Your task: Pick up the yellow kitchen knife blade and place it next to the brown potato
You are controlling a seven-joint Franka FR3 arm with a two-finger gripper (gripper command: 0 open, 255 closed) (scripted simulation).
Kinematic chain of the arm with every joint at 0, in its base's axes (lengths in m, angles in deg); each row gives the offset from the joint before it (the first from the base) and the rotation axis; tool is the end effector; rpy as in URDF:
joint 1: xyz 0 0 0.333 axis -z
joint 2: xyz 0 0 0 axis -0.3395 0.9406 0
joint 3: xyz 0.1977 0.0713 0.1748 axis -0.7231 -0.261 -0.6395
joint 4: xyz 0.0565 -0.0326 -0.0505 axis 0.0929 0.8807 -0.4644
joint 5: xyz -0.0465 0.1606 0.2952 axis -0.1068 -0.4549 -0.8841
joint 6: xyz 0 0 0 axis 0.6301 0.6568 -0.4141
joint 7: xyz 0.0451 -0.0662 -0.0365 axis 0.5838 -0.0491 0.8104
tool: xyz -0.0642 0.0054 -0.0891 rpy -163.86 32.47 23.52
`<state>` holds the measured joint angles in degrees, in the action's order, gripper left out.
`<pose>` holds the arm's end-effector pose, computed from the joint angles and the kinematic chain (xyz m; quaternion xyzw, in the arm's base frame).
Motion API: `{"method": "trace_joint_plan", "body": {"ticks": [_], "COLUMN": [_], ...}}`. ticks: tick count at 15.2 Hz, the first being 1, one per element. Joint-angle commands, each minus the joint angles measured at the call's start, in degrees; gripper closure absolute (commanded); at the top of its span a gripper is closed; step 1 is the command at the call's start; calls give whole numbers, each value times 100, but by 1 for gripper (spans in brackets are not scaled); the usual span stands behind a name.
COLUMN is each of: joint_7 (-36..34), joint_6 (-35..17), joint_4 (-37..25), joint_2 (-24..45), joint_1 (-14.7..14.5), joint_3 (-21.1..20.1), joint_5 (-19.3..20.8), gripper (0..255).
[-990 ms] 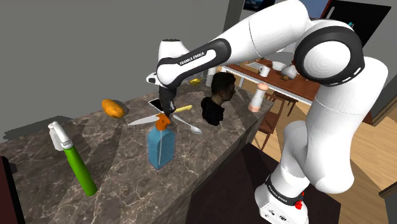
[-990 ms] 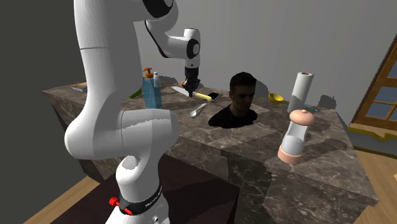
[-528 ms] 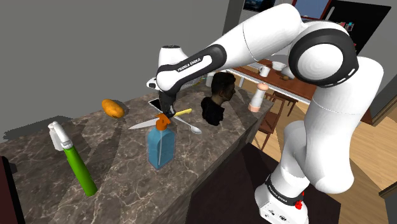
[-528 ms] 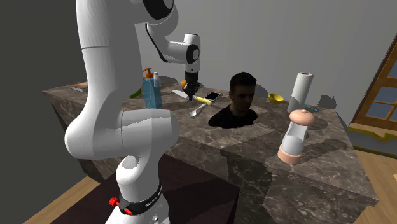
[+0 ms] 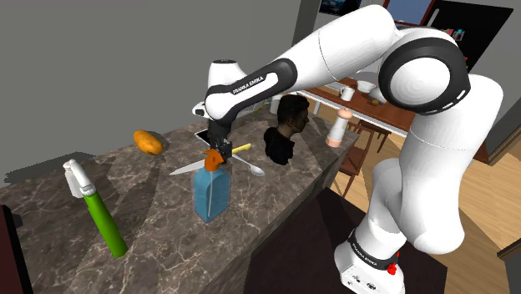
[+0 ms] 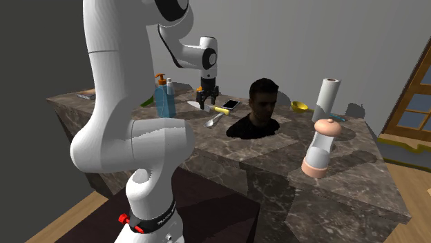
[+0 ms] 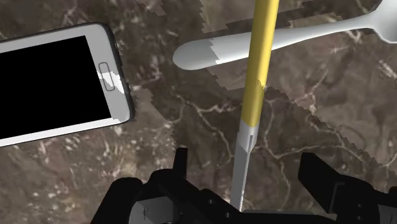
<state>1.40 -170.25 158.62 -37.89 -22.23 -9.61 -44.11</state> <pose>0.5095 0.1424 0.3319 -0.7734 -0.6336 -0.0129 0.0147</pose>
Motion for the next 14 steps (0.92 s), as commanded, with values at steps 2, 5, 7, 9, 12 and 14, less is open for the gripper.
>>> {"method": "trace_joint_plan", "body": {"ticks": [2,5,7,9,12,14], "joint_7": [0,-157,-193,-194,-193,-193], "joint_6": [0,501,636,636,636,635], "joint_4": [0,-221,-291,-291,-291,-291], "joint_2": [0,-328,-404,-404,-404,-404], "joint_1": [0,-47,-53,-53,-52,-52], "joint_3": [0,69,79,78,78,78], "joint_5": [0,235,288,288,288,288], "gripper": [0,0,0,0,0,0]}}
